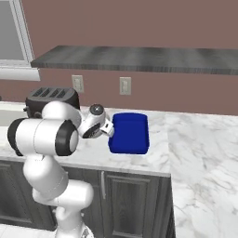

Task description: Place the bowl with donut and the cupcake onto the tray.

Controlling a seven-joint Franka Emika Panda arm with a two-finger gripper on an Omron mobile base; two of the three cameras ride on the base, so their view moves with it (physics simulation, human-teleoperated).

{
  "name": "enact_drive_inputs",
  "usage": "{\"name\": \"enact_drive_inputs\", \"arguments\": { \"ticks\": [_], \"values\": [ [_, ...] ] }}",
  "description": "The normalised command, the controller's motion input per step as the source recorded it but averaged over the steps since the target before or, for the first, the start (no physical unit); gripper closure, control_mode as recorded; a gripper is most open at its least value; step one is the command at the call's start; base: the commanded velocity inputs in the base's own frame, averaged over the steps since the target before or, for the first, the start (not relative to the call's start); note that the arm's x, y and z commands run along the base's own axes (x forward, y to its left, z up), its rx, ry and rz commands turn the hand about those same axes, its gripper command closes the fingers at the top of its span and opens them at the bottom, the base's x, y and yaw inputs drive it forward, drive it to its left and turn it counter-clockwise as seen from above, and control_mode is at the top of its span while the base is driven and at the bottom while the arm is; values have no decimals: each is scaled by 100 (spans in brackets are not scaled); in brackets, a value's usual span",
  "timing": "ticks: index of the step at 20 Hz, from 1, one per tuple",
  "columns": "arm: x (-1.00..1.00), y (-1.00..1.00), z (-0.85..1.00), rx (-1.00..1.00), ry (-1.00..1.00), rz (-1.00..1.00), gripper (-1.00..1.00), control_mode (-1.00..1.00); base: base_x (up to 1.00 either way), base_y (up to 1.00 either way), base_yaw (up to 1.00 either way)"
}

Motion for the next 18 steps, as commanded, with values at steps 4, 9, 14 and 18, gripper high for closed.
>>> {"name": "enact_drive_inputs", "arguments": {
  "ticks": [4, 9, 14, 18],
  "values": [
    [10, 0, 69, 3, -6, -7, 100, -100, 0, 0, 0],
    [12, -23, 71, 4, -5, -7, 100, -100, 0, 0, 0],
    [3, -62, 30, 0, 0, -8, 100, -100, 0, 0, 0],
    [0, -83, 0, 0, 0, -8, 100, -100, 0, 0, 0]
  ]
}}
